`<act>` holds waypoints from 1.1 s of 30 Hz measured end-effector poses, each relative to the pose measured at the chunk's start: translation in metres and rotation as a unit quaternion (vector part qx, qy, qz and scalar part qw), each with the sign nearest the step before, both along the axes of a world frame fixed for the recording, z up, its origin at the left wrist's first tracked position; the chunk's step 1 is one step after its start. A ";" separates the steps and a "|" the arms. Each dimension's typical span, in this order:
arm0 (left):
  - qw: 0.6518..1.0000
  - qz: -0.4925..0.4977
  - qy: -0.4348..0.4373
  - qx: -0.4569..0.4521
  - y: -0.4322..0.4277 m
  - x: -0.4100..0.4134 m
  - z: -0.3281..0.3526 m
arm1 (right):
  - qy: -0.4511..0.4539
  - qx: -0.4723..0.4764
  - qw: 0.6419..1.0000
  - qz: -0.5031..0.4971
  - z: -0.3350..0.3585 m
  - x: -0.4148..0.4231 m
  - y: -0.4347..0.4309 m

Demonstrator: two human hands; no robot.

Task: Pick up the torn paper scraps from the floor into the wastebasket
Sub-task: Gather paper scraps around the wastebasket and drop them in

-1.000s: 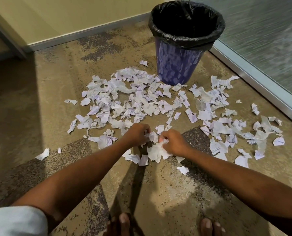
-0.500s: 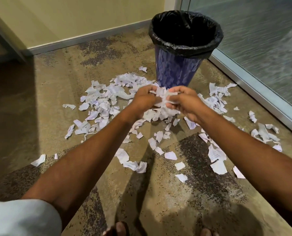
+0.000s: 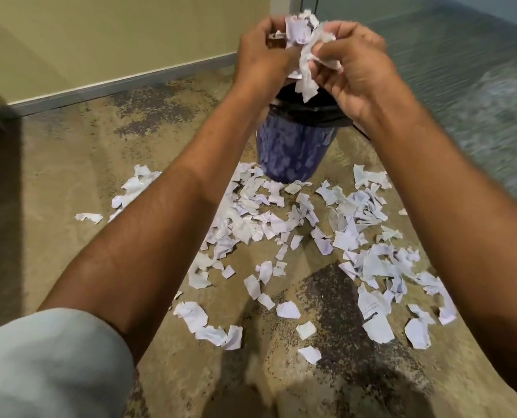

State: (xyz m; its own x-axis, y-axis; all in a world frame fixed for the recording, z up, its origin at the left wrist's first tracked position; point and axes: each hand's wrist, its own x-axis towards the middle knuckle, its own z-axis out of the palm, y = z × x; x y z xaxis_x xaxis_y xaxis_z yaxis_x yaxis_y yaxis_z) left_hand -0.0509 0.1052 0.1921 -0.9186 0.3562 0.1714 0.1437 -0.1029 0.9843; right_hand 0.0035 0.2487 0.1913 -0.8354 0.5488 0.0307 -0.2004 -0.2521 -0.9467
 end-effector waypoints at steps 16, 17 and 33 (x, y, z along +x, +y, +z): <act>0.987 -0.032 0.102 -0.117 0.050 -0.061 -0.048 | -0.199 0.156 0.966 -0.058 -0.038 -0.057 0.054; 0.987 -0.032 0.106 -0.119 0.049 -0.062 -0.050 | -0.198 0.159 0.966 -0.059 -0.039 -0.058 0.054; 0.982 -0.003 0.125 -0.144 0.022 -0.040 -0.040 | -0.106 0.132 0.984 -0.047 -0.028 -0.029 0.024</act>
State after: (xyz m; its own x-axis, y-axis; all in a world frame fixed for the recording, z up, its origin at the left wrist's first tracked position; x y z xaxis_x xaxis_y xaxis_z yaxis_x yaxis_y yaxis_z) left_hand -0.0911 0.1268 0.1516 -0.8587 0.4276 0.2823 0.3846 0.1737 0.9066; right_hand -0.0258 0.2726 0.1636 -0.7840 0.6207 0.0134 -0.0018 0.0192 -0.9998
